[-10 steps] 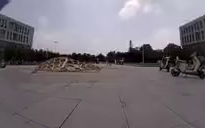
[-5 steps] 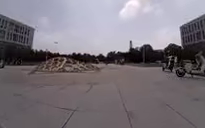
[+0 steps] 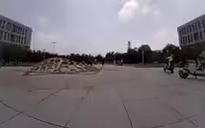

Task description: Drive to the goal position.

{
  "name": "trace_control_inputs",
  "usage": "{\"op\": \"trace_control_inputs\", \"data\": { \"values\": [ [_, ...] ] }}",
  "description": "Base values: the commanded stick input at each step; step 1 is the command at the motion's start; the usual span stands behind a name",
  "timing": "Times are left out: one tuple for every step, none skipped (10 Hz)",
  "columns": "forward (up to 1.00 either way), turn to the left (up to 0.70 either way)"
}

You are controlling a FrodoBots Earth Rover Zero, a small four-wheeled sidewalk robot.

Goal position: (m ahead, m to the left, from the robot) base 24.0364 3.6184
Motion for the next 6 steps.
{"op": "trace_control_inputs", "data": {
  "values": [
    [0.70,-0.14],
    [0.70,-0.14],
    [0.70,-0.10],
    [0.70,-0.02],
    [0.70,0.00],
    [0.70,0.00]
  ]
}}
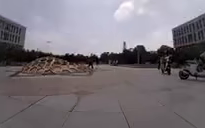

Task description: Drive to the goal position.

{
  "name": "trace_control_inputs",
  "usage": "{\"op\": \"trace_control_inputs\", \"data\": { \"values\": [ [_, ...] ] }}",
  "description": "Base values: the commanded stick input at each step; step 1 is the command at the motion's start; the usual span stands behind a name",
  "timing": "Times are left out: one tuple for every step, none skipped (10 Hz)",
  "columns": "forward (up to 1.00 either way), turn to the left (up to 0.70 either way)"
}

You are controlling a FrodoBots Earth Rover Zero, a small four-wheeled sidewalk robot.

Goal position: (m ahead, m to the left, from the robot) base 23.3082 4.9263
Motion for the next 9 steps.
{"op": "trace_control_inputs", "data": {
  "values": [
    [0.70,0.00],
    [0.70,0.00],
    [0.70,0.00],
    [0.70,0.00],
    [0.70,0.00],
    [0.70,0.00],
    [0.70,0.00],
    [0.70,0.00],
    [0.70,0.00]
  ]
}}
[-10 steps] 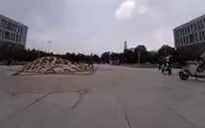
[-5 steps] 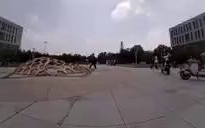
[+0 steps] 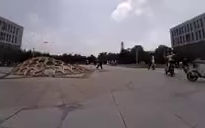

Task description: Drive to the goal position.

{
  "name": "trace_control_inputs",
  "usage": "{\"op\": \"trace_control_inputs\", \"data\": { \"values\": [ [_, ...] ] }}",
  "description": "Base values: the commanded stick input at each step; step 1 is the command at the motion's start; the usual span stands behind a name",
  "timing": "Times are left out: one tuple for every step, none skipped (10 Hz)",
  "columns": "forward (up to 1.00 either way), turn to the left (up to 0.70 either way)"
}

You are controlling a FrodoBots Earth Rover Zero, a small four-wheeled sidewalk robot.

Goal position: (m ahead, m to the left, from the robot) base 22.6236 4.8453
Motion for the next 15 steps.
{"op": "trace_control_inputs", "data": {
  "values": [
    [0.70,0.00],
    [0.70,0.00],
    [0.70,0.00],
    [0.70,0.00],
    [0.70,0.00],
    [0.70,0.00],
    [0.70,0.00],
    [0.70,0.00],
    [0.70,0.00],
    [0.70,0.00],
    [0.70,0.00],
    [0.70,0.00],
    [0.70,0.00],
    [0.70,0.00],
    [0.70,0.00]
  ]
}}
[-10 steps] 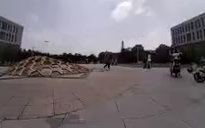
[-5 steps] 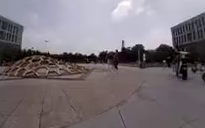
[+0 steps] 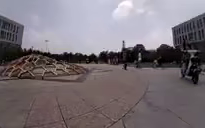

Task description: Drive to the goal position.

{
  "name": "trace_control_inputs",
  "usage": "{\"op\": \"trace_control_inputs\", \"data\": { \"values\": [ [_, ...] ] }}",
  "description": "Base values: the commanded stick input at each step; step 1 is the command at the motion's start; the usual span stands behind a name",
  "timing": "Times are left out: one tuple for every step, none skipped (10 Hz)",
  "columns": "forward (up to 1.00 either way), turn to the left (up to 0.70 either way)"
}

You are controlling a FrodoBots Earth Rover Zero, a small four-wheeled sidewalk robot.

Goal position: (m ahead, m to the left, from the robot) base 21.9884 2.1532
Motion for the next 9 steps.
{"op": "trace_control_inputs", "data": {
  "values": [
    [0.70,0.00],
    [0.70,0.00],
    [0.70,0.00],
    [0.70,0.00],
    [0.70,0.00],
    [0.70,0.00],
    [0.70,-0.01],
    [0.70,-0.08],
    [0.70,-0.14]
  ]
}}
